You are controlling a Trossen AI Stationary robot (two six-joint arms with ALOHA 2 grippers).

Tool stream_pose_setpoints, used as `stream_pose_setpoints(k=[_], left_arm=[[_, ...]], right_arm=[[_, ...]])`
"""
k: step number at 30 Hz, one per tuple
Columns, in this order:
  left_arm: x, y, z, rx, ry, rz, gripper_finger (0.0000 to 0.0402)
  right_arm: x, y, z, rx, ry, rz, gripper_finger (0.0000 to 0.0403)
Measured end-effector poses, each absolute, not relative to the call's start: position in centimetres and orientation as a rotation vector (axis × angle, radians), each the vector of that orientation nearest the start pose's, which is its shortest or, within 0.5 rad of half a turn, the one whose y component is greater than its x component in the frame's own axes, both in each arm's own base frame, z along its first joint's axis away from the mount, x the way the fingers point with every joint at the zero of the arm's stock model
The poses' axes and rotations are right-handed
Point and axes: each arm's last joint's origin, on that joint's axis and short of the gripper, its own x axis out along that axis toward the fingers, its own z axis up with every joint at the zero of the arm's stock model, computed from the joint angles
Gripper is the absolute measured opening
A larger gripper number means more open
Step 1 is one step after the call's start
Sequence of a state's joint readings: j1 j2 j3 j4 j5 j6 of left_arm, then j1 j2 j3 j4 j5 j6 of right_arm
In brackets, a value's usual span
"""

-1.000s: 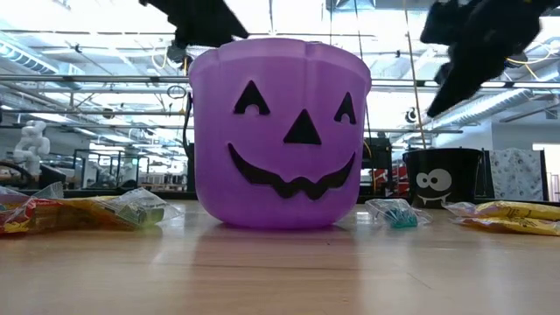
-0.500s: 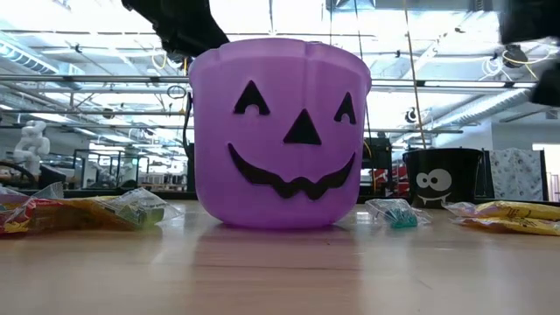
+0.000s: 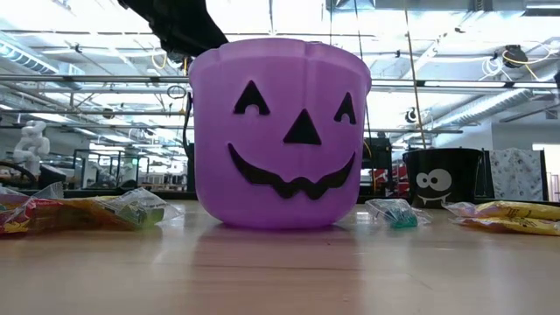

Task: Sort candy by brand, put in halloween buckets
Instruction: Put the gold candy into the black bucket

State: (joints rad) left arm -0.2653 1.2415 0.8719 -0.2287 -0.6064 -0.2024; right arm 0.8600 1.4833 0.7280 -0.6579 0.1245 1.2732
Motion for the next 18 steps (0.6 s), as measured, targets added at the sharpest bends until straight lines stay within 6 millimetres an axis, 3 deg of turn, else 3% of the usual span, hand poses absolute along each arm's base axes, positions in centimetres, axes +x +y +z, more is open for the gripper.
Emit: stream_pose_setpoints(k=[7,18], left_arm=[[25.6,-5.8,26.8,0.023,0.540,0.250,0.0203],[25.4,-5.8,26.4,0.028,0.584,0.226,0.0203]], right_arm=[[15.6,17.7,13.1,0.324,1.427,-0.277,0.0140],[15.4,17.6,14.3,0.361,1.428,-0.216,0.0007]])
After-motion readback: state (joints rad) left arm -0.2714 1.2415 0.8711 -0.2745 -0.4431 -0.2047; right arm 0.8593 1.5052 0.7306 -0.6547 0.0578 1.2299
